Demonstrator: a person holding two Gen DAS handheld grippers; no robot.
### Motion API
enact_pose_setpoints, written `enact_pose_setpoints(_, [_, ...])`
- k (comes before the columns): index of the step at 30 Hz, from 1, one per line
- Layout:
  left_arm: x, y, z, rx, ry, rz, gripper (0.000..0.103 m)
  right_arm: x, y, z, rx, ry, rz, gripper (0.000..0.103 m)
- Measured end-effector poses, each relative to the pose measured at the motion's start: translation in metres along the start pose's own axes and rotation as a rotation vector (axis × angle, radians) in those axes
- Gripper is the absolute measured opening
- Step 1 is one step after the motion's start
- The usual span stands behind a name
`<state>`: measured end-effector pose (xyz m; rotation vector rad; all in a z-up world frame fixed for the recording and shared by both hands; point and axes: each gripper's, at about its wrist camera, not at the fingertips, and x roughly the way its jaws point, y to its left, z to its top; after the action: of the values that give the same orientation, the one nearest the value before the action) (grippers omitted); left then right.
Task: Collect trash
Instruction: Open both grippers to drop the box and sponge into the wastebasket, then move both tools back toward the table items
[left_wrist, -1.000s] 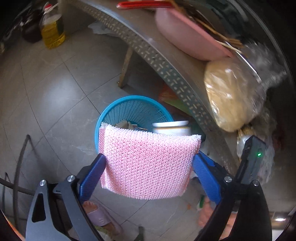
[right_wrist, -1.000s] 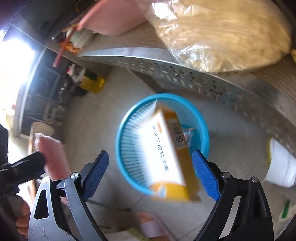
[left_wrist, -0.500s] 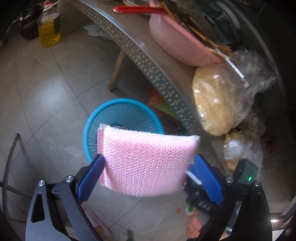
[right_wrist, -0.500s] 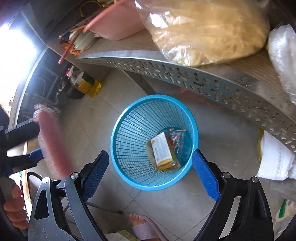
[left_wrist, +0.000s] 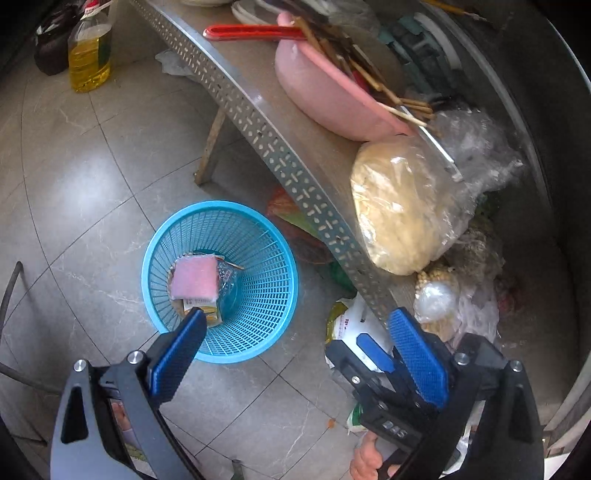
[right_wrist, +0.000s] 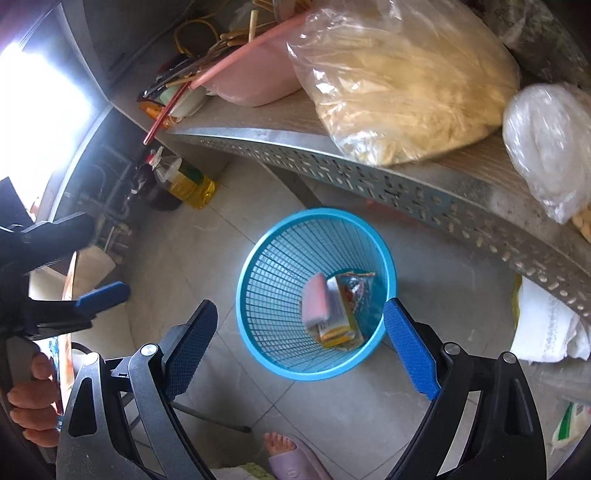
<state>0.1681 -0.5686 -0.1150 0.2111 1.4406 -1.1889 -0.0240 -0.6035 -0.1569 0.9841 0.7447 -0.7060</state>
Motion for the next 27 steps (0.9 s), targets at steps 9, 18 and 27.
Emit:
enact_pose_setpoints(9, [-0.065,-0.018,-0.037,0.108,-0.069,-0.015,0.097,-0.01,0.005,-0.017,-0.035,0.002,-0.013,0.087])
enact_pose_setpoints(18, [-0.164,-0.02,-0.104,0.198,-0.289,0.072,0.097,-0.032,0.046,-0.039,-0.183,-0.014,-0.033,0.087])
enact_pose_setpoints(27, [-0.243,0.015,-0.176,0.159,-0.457,0.214,0.097,-0.077,0.119,-0.058,-0.424,-0.086,-0.036,0.095])
